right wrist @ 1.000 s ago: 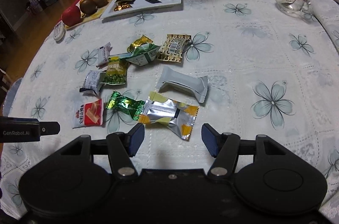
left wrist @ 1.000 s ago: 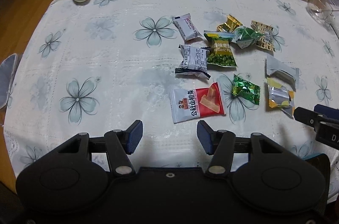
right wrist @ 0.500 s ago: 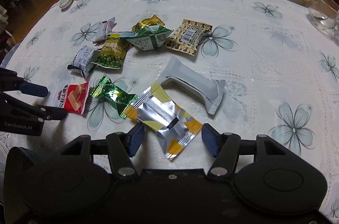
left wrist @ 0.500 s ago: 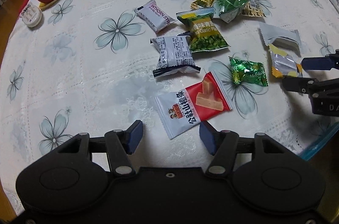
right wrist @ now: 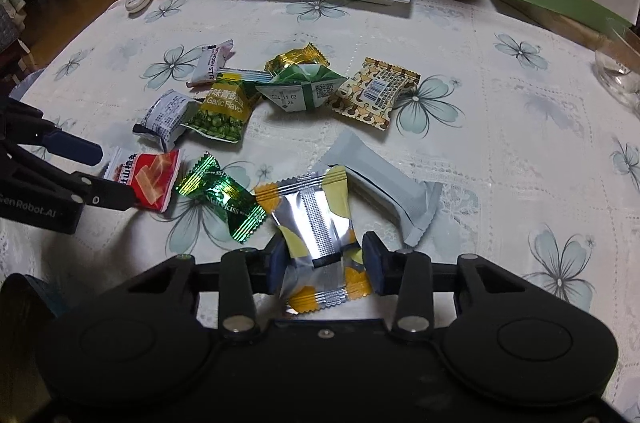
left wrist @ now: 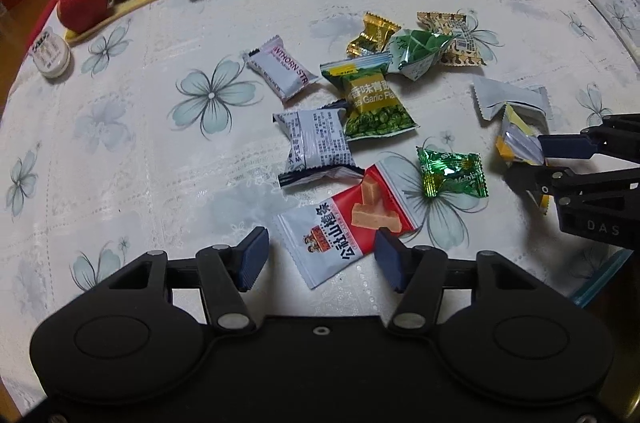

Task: Organize snacks
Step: 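Grasp the red-and-white packet with the left tool while the right tool grasps the silver-yellow candy, then carry both snacks to the gold tray and open both tools to release them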

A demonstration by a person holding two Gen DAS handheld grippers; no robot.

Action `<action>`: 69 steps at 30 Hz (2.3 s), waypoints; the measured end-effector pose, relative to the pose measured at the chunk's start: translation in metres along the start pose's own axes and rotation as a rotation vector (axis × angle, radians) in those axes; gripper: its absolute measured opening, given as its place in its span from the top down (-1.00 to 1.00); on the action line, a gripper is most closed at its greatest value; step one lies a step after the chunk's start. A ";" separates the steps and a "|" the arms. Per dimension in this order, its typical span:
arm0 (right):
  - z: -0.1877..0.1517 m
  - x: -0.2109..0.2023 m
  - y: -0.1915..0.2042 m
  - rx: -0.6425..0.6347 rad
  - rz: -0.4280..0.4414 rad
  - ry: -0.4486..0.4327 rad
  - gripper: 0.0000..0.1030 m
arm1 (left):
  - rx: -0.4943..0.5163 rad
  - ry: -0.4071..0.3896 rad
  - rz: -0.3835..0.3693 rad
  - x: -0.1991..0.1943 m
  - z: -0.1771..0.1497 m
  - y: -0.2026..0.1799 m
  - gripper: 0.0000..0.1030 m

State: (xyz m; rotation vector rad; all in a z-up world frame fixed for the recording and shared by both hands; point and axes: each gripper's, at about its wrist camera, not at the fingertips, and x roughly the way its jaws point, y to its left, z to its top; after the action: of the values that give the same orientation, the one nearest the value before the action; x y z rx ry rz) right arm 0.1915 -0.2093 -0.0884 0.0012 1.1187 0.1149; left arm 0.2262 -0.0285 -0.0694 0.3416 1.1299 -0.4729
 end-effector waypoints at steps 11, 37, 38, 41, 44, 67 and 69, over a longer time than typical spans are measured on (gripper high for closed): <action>-0.001 -0.008 -0.017 0.104 0.072 0.040 0.19 | 0.358 -0.003 -0.014 0.012 0.016 -0.019 -0.29; -0.005 -0.023 -0.018 0.157 0.046 -0.002 0.19 | -0.127 0.061 -0.120 0.014 0.016 0.009 0.16; -0.006 -0.026 -0.017 0.160 0.037 -0.005 0.19 | -0.145 0.044 -0.104 0.010 0.013 0.008 0.16; -0.010 -0.039 -0.011 0.179 0.011 -0.025 0.19 | -0.223 0.020 -0.095 -0.008 0.003 0.006 0.16; -0.021 -0.061 -0.005 0.216 0.013 -0.045 0.19 | -0.282 -0.007 -0.091 -0.036 -0.008 0.001 0.16; -0.176 -0.208 0.053 0.408 -0.071 -0.022 0.19 | -0.438 0.067 0.014 -0.134 -0.148 -0.081 0.15; -0.184 -0.210 0.059 0.401 -0.077 -0.003 0.19 | -0.449 0.066 0.018 -0.137 -0.155 -0.085 0.15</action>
State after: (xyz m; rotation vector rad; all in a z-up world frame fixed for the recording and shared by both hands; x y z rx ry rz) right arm -0.0697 -0.1806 0.0230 0.3155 1.1213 -0.1793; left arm 0.0137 0.0009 -0.0067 -0.0255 1.2597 -0.1828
